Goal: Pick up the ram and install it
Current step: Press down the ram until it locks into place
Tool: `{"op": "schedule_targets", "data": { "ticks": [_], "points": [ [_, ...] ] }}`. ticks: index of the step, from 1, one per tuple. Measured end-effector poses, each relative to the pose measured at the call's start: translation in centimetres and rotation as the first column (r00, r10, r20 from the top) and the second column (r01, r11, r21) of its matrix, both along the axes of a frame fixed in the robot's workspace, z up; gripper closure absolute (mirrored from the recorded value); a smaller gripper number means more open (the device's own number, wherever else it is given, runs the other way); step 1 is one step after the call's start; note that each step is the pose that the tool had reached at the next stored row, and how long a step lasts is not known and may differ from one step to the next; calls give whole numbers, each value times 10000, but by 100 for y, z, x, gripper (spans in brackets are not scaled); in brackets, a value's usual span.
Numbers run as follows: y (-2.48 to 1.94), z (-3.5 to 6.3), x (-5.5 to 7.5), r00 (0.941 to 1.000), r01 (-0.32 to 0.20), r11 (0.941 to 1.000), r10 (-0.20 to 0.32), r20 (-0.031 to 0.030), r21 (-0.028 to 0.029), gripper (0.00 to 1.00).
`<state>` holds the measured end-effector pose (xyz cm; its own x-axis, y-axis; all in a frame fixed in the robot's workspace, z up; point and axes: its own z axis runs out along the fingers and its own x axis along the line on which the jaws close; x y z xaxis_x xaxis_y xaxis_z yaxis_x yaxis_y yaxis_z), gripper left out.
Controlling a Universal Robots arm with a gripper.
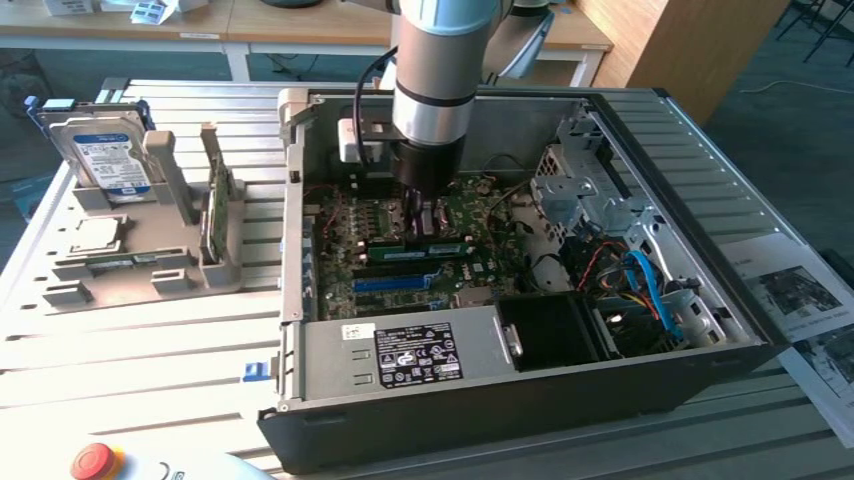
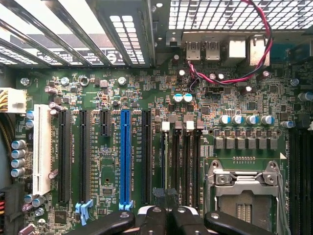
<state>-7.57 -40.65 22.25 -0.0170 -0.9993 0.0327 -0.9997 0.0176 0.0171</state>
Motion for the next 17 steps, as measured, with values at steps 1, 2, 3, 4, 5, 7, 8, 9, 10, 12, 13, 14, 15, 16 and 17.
{"op": "schedule_targets", "data": {
  "ticks": [1, 2, 3, 4, 5, 7, 8, 9, 10, 12, 13, 14, 15, 16, 17],
  "points": [
    [0, -2, 0, 10000, 0, 10000, 0, -1, 0, 90],
    [0, -4, 0, 10000, 0, 10000, 0, 0, 2, 90],
    [0, -6, 0, 10000, 1, 10000, -1, -1, 2, 90],
    [0, -8, 0, 10000, 0, 10000, 0, 0, 2, 90],
    [0, -9, 0, 10000, 0, 10000, 0, 0, 2, 90],
    [0, -11, 0, 10000, 0, 10000, 0, 1, 1, 90],
    [0, -12, 0, 10000, 0, 10000, 0, 0, 0, 90],
    [0, -12, 0, 10000, 0, 10000, 0, 1, 1, 90],
    [0, -13, 0, 10000, 0, 10000, 0, 1, 2, 90],
    [0, -13, 0, 10000, 0, 10000, 0, 1, 2, 90],
    [1, -11, 0, 10000, 0, 10000, 0, 3, 5, 90],
    [1, -8, 1, 10000, 0, 10000, 0, 5, 9, 90],
    [2, -3, 1, 10000, 0, 10000, 0, 10, 15, 90],
    [3, 3, 3, 10000, -1, 10000, 1, 16, 19, 90],
    [2, 13, 2, 10000, -2, 10000, 2, 9, 13, 90]
  ]
}}
